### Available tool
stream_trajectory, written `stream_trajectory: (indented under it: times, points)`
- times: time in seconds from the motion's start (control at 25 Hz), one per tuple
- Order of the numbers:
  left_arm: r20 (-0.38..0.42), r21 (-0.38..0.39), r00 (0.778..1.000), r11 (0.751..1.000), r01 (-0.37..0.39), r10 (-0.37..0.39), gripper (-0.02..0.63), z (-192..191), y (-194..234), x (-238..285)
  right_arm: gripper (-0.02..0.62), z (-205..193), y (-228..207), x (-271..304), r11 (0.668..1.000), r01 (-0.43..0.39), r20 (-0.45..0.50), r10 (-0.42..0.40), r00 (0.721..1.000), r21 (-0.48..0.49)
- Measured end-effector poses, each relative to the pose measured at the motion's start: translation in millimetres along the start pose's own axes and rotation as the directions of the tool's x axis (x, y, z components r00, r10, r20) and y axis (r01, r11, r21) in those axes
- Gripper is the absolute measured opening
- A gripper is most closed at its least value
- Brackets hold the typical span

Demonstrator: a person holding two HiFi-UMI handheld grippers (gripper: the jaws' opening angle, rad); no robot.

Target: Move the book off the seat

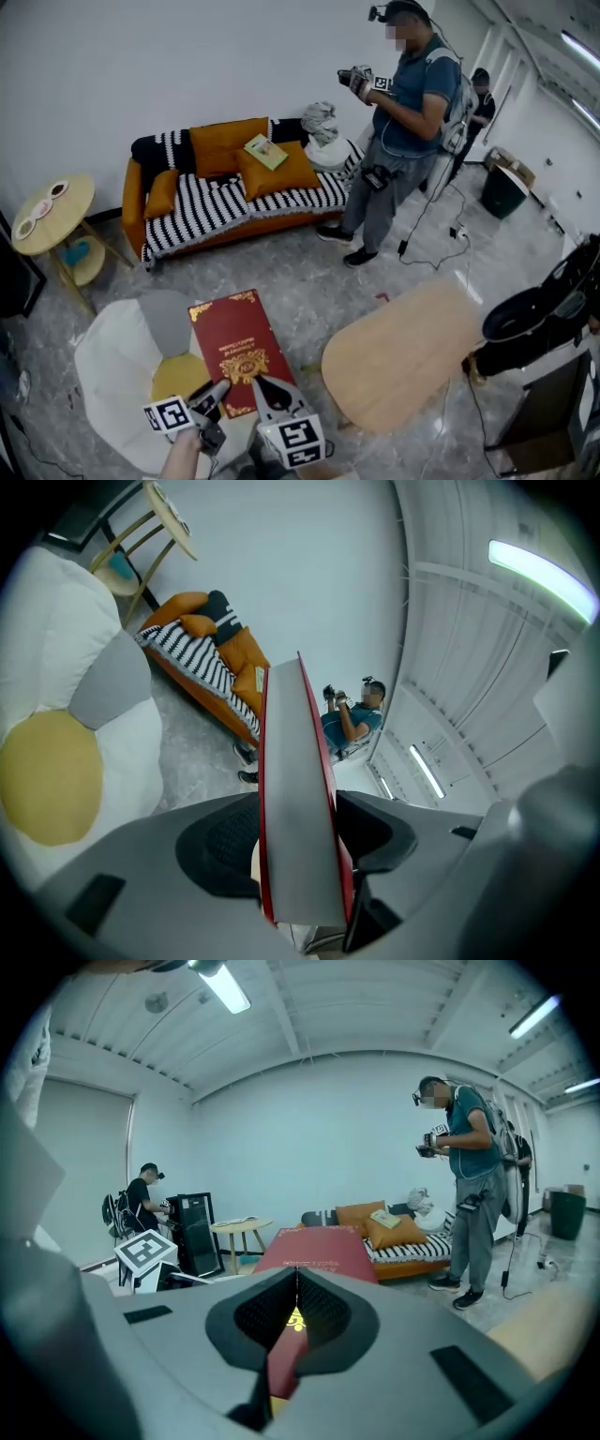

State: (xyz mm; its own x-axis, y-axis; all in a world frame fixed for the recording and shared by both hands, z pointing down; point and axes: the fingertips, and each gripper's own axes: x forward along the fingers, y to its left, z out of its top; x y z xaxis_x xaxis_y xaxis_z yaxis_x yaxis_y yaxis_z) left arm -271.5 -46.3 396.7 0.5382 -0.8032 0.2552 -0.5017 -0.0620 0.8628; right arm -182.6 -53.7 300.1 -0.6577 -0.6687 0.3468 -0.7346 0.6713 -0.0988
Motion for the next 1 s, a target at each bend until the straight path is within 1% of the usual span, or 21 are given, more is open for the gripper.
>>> stream_trajectory:
  times: [0.12, 0.24, 0.44, 0.52, 0.56, 0.68, 0.8, 1.0]
  points:
    - [0.0, 0.021, 1.0, 0.999, 0.027, -0.027, 0.255, 8, -18, -6, 0.012, 14, 1, -14, 0.999, 0.022, 0.009, -0.022, 1.0, -0.032]
    - [-0.01, 0.022, 0.999, 0.999, 0.049, -0.049, 0.255, 10, -30, -12, 0.012, 20, 6, -27, 0.998, 0.039, 0.013, -0.039, 0.999, -0.043]
    - [-0.023, 0.06, 0.996, 0.994, 0.087, -0.085, 0.255, -1, -55, -15, 0.012, 22, 10, -52, 0.996, 0.046, 0.032, -0.044, 0.999, -0.071]
    - [-0.026, 0.045, 0.994, 0.993, 0.107, -0.106, 0.255, -4, -62, -13, 0.012, 23, 7, -55, 0.995, 0.053, 0.044, -0.049, 0.998, -0.08]
    - [-0.028, 0.038, 0.993, 0.993, 0.114, -0.113, 0.255, -5, -65, -12, 0.012, 24, 6, -57, 0.995, 0.058, 0.049, -0.054, 0.997, -0.08]
    - [-0.032, 0.071, 0.993, 0.991, 0.115, -0.113, 0.255, -4, -69, -12, 0.012, 26, 1, -63, 0.994, 0.079, 0.057, -0.075, 0.996, -0.072]
    - [-0.033, 0.072, 0.992, 0.989, 0.126, -0.123, 0.255, -3, -73, -11, 0.012, 24, -6, -67, 0.992, 0.108, 0.066, -0.104, 0.992, -0.06]
    - [-0.069, 0.1, 0.988, 0.984, 0.145, -0.139, 0.255, -8, -80, -4, 0.012, 16, -16, -77, 0.988, 0.153, 0.074, -0.151, 0.986, -0.023]
